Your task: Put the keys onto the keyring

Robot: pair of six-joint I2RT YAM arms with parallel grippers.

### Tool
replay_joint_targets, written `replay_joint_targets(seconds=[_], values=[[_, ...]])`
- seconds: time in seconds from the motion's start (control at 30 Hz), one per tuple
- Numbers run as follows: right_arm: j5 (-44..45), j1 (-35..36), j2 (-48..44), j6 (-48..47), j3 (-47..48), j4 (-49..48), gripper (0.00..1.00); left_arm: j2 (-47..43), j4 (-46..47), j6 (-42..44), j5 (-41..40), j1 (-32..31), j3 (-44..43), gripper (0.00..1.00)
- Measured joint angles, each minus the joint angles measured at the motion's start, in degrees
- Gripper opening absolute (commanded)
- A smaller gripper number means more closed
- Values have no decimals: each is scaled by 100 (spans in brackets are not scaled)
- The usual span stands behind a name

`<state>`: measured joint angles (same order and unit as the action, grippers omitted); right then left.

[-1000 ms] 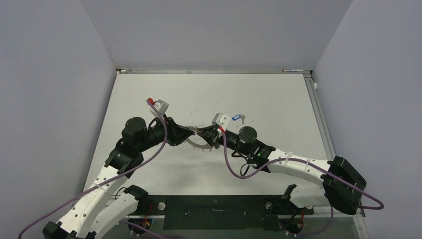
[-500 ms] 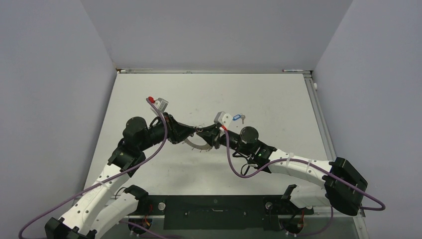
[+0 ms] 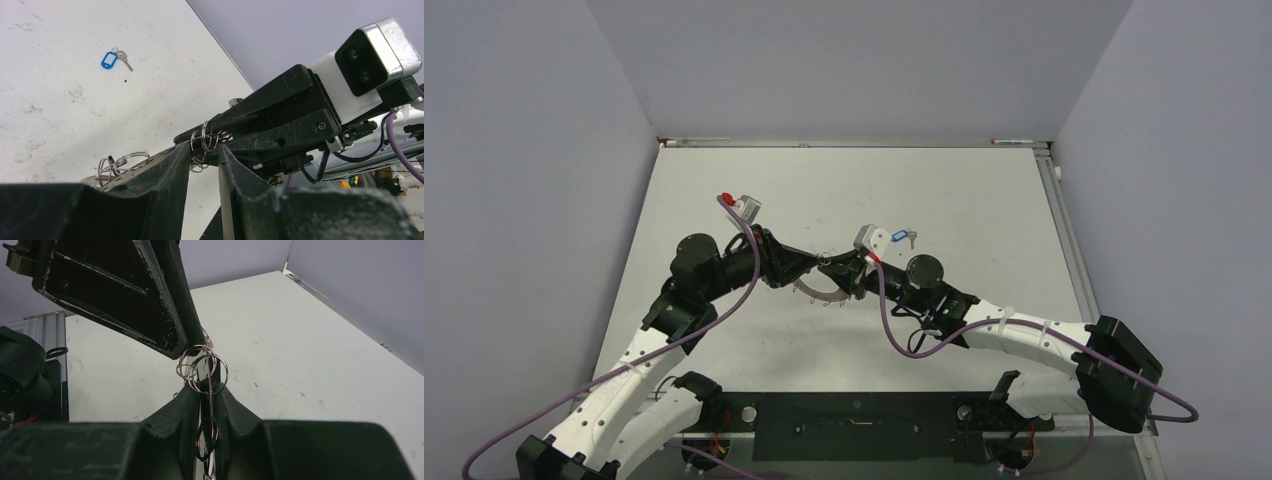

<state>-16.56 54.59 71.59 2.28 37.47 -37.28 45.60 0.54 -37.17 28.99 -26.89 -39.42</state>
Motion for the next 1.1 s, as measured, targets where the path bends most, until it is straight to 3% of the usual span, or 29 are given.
replay_joint_targets(seconds=[0.13, 0.57, 1.1], values=[[48, 0, 0, 2, 0, 2, 5, -2, -22, 22, 22, 4, 0, 34], [83, 2, -2, 59, 0, -31, 5, 35, -31, -55, 76, 50, 2, 29], [162, 33, 4, 175, 0, -299, 5, 59, 20, -190, 278, 136, 28, 31]])
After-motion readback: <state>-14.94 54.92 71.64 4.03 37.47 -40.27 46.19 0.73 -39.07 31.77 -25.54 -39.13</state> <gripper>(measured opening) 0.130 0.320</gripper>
